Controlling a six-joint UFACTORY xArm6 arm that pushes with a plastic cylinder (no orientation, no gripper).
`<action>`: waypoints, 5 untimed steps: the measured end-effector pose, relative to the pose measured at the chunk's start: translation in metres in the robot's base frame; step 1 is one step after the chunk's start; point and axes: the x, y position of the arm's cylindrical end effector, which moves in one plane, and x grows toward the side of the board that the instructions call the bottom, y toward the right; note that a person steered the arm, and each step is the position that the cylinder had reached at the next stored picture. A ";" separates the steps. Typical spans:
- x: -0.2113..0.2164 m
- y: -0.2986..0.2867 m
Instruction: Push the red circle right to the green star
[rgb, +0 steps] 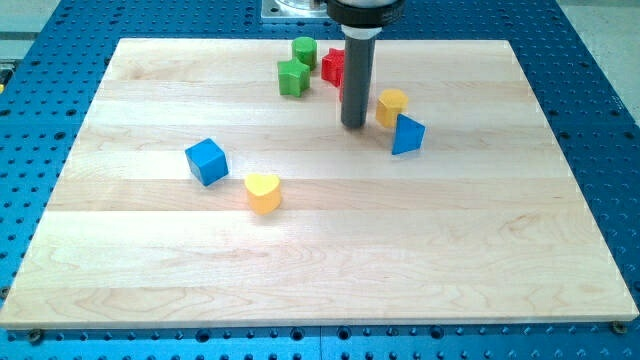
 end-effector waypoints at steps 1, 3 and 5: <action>-0.032 0.033; -0.054 0.011; -0.052 -0.001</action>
